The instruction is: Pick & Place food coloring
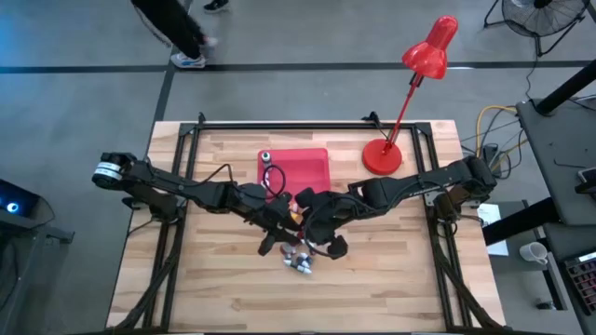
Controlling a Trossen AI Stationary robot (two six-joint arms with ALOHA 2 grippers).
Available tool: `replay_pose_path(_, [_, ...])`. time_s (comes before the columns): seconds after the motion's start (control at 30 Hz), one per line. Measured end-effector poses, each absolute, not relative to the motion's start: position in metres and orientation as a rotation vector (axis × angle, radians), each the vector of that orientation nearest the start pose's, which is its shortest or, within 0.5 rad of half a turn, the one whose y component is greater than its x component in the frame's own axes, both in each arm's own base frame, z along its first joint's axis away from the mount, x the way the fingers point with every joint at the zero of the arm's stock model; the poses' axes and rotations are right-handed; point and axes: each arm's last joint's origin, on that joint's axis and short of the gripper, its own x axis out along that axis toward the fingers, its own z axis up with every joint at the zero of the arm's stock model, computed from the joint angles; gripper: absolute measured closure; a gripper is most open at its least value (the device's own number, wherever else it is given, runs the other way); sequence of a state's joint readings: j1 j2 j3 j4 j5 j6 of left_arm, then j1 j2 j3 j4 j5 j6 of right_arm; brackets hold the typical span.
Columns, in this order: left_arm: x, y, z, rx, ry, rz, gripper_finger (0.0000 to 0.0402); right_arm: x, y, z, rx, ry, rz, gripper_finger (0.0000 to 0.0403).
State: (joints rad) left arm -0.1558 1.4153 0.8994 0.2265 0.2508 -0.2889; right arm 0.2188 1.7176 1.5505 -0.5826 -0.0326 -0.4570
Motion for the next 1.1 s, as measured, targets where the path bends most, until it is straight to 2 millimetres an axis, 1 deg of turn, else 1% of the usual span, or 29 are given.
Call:
replay_pose_path(0.17, [0.3083, -0.0539, 0.2684, -0.296, 0.348, -0.353, 0.0305, 0.37, 0.0836, 0.3155, -0.506, 0.706, 0.411, 0.0305])
replay_pose_path(0.27, [0.3083, -0.054, 0.2688, -0.296, 0.347, -0.354, 0.0305, 0.3697, 0.0845, 0.3154, -0.549, 0.699, 0.429, 0.0314])
replay_pose_path(0.43, [0.3084, -0.0539, 0.2689, -0.298, 0.346, -0.354, 0.0304, 0.3695, 0.0851, 0.3152, -0.583, 0.695, 0.441, 0.0336])
replay_pose_path(0.67, [0.3084, -0.0535, 0.2684, -0.295, 0.348, -0.345, 0.029, 0.3693, 0.0851, 0.315, -0.601, 0.694, 0.448, 0.0367])
replay_pose_path(0.97, [0.3072, -0.0525, 0.2666, -0.301, 0.371, -0.329, 0.0288, 0.3688, 0.0845, 0.3143, -0.601, 0.704, 0.446, 0.0372])
replay_pose_path(1.1, [0.3068, -0.0524, 0.2656, -0.343, 0.389, -0.316, 0.0287, 0.3681, 0.0842, 0.3136, -0.601, 0.714, 0.447, 0.0373])
